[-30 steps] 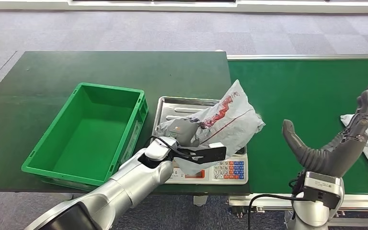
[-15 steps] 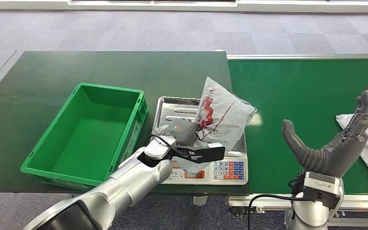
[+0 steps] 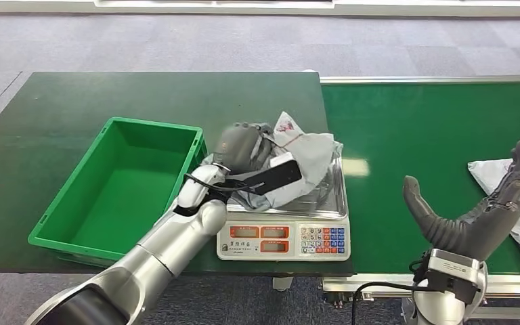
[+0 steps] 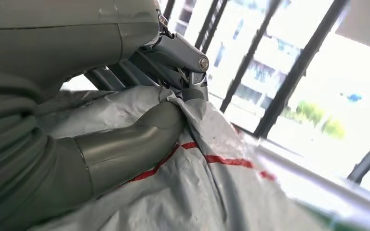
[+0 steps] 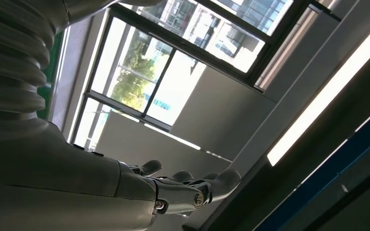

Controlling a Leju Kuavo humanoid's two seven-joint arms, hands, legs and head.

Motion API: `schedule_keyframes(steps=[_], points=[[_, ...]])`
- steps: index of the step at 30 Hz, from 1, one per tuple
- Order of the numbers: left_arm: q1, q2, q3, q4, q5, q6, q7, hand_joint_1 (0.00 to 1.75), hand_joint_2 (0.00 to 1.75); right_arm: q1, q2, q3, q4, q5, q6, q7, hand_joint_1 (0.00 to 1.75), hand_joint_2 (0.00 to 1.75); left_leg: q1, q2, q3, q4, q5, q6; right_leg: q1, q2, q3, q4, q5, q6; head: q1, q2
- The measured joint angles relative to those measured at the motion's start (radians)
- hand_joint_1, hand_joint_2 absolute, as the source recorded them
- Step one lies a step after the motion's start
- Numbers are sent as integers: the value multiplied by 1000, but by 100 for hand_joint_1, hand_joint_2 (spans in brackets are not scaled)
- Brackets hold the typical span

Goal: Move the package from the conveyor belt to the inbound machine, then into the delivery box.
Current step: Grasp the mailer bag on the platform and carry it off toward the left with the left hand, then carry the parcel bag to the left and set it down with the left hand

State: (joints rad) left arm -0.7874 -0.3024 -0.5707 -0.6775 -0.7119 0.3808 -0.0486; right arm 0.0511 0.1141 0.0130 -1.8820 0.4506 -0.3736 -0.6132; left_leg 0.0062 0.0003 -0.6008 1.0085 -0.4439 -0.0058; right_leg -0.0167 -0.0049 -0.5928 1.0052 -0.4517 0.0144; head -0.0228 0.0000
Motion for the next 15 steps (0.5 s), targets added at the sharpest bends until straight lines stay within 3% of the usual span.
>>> schedule_keyframes(steps=[8, 15], points=[[131, 154, 306, -398, 51, 13, -74, 175, 175, 110, 0, -36, -34, -11, -21, -20, 0, 175, 0, 3, 1, -3, 0, -1, 1, 2, -1, 0, -1, -2, 0, 0], [253, 226, 445, -543, 67, 23, -96, 175, 175, 157, -1, -64, -60, -32, -22, -29, 0, 175, 1, 2, 0, -3, -1, -2, 1, 1, -2, 0, -2, -3, 0, 0]])
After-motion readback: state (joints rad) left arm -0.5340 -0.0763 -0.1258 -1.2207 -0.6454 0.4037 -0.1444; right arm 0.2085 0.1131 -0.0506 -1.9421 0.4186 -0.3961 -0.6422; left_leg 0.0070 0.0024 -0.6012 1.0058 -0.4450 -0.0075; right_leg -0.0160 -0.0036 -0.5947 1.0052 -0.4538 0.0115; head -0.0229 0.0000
